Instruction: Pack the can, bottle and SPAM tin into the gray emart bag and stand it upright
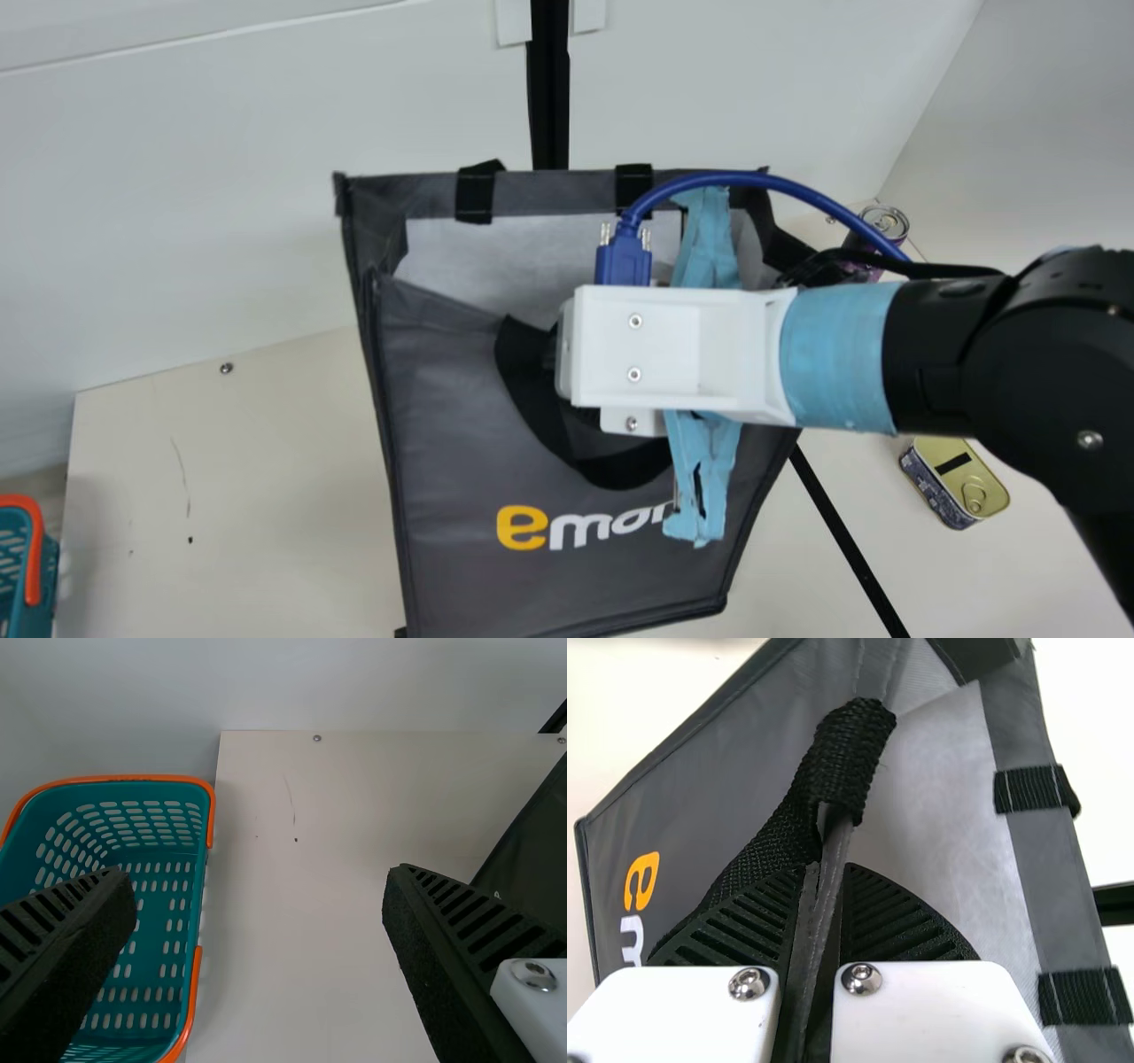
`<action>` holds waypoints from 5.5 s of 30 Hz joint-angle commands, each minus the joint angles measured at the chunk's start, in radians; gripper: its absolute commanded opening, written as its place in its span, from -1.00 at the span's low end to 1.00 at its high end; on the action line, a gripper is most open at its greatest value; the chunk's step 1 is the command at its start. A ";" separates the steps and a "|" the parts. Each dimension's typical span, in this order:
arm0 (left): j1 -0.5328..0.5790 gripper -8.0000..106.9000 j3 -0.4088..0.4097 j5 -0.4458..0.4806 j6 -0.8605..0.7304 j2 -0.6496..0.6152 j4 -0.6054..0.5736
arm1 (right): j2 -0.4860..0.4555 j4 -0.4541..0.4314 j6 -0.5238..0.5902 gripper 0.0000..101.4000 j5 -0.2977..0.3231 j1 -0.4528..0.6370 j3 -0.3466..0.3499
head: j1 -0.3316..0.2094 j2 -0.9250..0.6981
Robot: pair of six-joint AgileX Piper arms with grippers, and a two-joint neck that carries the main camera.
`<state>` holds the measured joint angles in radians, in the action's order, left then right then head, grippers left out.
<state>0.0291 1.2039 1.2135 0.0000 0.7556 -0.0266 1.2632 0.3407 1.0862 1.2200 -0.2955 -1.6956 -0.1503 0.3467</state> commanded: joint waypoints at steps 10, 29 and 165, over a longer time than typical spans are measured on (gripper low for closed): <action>0.000 0.71 0.000 0.000 0.000 0.000 0.000 | -0.041 -0.009 -0.065 -1.00 0.000 -0.069 0.053 | -0.024 0.002; 0.000 0.71 0.000 0.000 0.000 0.000 0.000 | -0.148 -0.081 -0.232 0.19 0.000 -0.228 0.132 | -0.024 0.002; 0.000 0.71 0.000 0.000 0.000 0.000 0.000 | -0.037 -0.077 -0.436 0.87 0.000 0.845 0.048 | -0.024 0.002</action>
<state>0.0291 1.2039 1.2135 0.0000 0.7556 -0.0266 1.2274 0.2684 0.6539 1.2198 0.5503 -1.6524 -0.1519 0.3467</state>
